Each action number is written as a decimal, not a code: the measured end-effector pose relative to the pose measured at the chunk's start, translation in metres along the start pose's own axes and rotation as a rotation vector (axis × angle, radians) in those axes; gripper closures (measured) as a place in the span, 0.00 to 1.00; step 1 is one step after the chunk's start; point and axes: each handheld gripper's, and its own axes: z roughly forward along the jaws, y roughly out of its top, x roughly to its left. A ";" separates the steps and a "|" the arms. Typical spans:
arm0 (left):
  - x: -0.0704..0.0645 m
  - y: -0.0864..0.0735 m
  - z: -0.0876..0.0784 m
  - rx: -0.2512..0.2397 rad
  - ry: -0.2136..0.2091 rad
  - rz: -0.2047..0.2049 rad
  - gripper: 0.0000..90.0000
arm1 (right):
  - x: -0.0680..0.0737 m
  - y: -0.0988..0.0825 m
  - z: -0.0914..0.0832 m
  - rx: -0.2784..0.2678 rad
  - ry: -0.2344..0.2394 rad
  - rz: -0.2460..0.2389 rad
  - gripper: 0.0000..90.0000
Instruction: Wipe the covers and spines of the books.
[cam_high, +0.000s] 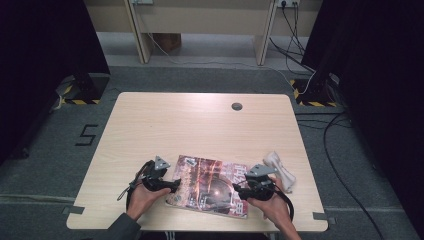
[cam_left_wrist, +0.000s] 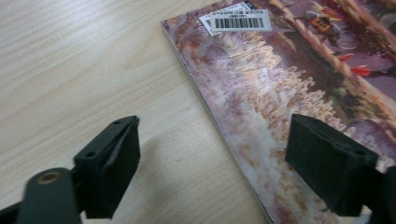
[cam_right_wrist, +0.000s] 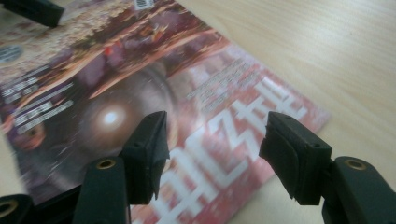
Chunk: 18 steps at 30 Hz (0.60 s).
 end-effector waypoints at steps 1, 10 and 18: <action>-0.001 -0.001 -0.001 -0.001 -0.013 -0.008 0.22 | -0.003 0.003 0.005 -0.001 0.006 -0.002 0.45; -0.046 -0.019 -0.026 -0.030 -0.082 0.086 0.19 | -0.017 0.035 0.049 0.022 0.016 -0.005 0.44; -0.060 -0.028 -0.025 0.004 -0.097 0.146 0.19 | -0.020 0.051 0.078 0.041 0.055 0.012 0.41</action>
